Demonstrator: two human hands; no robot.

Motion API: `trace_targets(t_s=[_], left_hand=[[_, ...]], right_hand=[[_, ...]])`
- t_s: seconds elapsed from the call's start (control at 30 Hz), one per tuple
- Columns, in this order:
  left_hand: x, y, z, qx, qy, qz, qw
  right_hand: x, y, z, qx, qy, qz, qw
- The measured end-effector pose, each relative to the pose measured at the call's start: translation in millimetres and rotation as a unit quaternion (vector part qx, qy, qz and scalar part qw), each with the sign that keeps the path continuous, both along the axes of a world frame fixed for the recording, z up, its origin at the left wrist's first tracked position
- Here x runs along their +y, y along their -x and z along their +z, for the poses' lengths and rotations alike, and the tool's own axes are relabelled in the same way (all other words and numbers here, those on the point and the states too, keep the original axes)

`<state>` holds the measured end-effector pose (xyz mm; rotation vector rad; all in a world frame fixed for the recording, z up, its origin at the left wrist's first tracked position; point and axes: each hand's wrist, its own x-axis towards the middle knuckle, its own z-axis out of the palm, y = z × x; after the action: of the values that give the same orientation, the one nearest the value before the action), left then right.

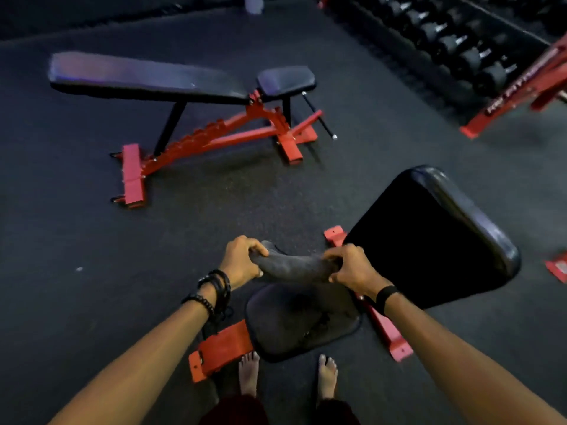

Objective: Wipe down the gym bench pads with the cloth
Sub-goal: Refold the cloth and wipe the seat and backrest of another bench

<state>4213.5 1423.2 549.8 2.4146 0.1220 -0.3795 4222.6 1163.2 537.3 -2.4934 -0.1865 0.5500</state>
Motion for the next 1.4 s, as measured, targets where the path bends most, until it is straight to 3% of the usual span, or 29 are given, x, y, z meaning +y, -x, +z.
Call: trace_targets(t_s=[0.1,0.23,0.33,0.47,0.53,0.6,0.73,0.87,1.0,1.1,1.17,1.2,1.27,1.33,1.4], left_hand=[[-3,-6,-39,0.015,0.001,-0.075,0.997],[-16,-9,-85,-0.004,-0.005,-0.152,0.988],[-29,-8,-108,-0.091,-0.032,-0.193,0.976],[-28,10,-156,-0.193,-0.062,-0.209,0.957],[-21,23,-194,-0.174,-0.101,-0.227,0.953],[-10,33,-233,-0.099,-0.154,-0.242,0.953],[15,48,-291,0.025,-0.175,-0.215,0.96],[26,57,-325,-0.014,-0.142,-0.13,0.981],[24,51,-344,-0.048,-0.088,-0.051,0.994],[18,31,-357,-0.067,-0.062,-0.023,0.996],[7,19,-368,-0.026,-0.048,-0.022,0.998],[0,14,-372,0.006,-0.046,-0.014,0.999],[-10,8,-381,0.046,-0.081,0.025,0.995],[-13,9,-383,0.044,-0.112,0.043,0.992],[-11,11,-380,0.033,-0.109,0.035,0.993]], right_hand=[[0,26,-37,0.009,0.025,-0.042,0.999],[-1,50,-71,-0.047,0.068,-0.116,0.99],[-4,68,-87,-0.153,0.137,-0.133,0.97],[9,110,-120,-0.237,0.15,-0.119,0.952],[25,141,-156,-0.189,0.136,-0.085,0.969],[44,162,-191,-0.119,0.128,-0.044,0.984],[74,160,-238,-0.085,0.11,-0.069,0.988],[87,116,-291,-0.047,0.151,-0.091,0.983],[98,101,-333,-0.092,0.204,-0.003,0.975],[76,53,-342,-0.101,0.28,-0.182,0.937],[65,2,-347,-0.084,0.301,-0.334,0.889],[65,-15,-348,-0.088,0.304,-0.359,0.878],[79,-17,-350,-0.121,0.287,-0.3,0.902],[95,33,-348,-0.132,0.237,-0.173,0.947],[88,95,-341,-0.101,0.212,-0.072,0.969]])
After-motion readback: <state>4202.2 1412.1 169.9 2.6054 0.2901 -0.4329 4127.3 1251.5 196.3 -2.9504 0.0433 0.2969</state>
